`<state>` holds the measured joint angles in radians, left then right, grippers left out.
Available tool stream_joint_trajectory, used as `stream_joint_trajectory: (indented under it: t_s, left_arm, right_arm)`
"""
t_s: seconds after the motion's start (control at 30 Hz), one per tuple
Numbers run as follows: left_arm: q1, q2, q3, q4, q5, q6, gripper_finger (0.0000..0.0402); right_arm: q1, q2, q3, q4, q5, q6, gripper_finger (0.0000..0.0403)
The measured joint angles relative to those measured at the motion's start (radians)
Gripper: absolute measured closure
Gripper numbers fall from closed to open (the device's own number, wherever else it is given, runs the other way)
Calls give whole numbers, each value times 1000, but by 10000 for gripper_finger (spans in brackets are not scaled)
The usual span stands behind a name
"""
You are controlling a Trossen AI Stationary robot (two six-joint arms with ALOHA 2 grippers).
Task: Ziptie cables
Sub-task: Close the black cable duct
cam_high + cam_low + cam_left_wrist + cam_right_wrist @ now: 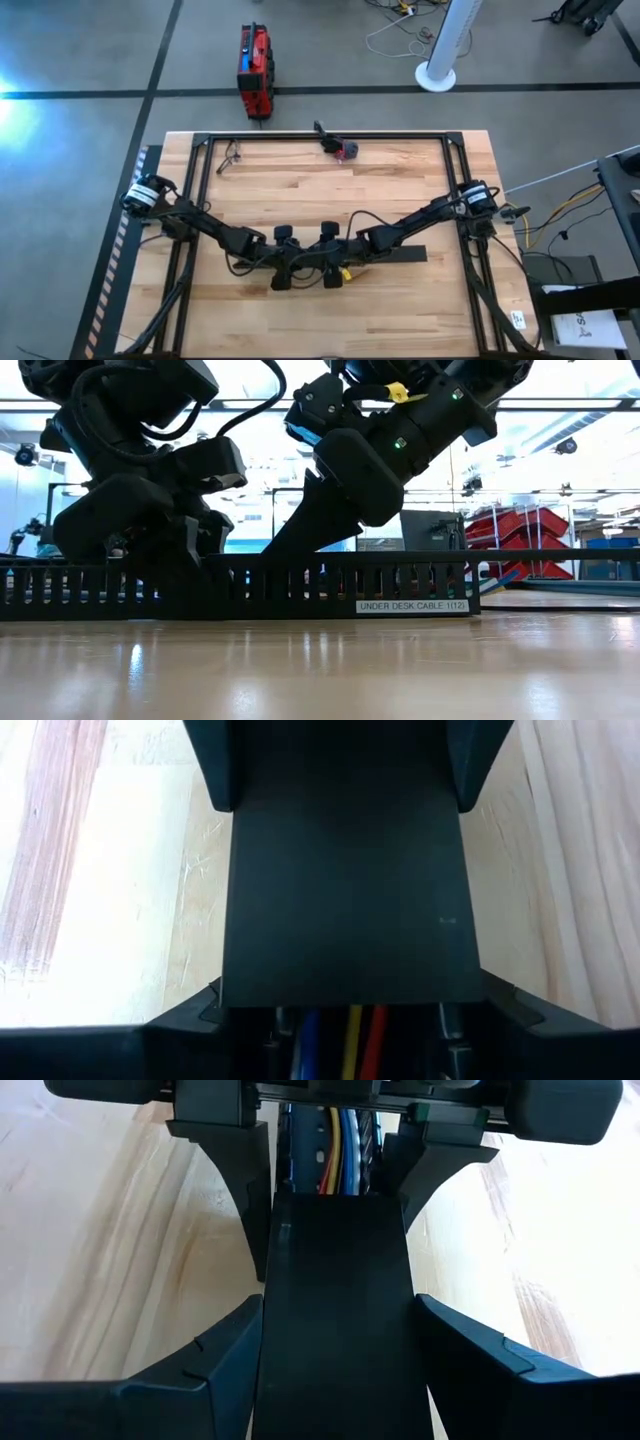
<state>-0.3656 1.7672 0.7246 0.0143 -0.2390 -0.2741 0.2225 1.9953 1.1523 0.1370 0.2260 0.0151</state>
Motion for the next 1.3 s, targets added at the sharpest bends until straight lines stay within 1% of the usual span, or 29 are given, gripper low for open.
stream_joint_trajectory:
  t_s: [0.27, 0.67, 0.83, 0.97, 1.1, 1.3]
  left_arm:
    - [0, 0, 0, 1, 2, 0, 196]
    - [-2, 0, -3, 11, -11, 5, 194]
    - [-2, -7, -3, 12, -21, -5, 175]
    - [-1, -55, -2, -3, -22, -1, 151]
    - [-2, -130, -6, -95, -22, 12, 137]
    - [-2, -226, -13, -281, -24, -21, 133]
  right_arm:
    - [-7, 0, -5, 2, -9, 12, 187]
    - [-11, 1, -50, 79, -53, 85, 188]
    - [-11, 1, -51, 87, -62, 86, 188]
    - [-11, 2, -50, 91, -67, 94, 188]
    - [-11, 3, -50, 90, -67, 101, 188]
    - [-11, 3, -54, 92, -56, 102, 188]
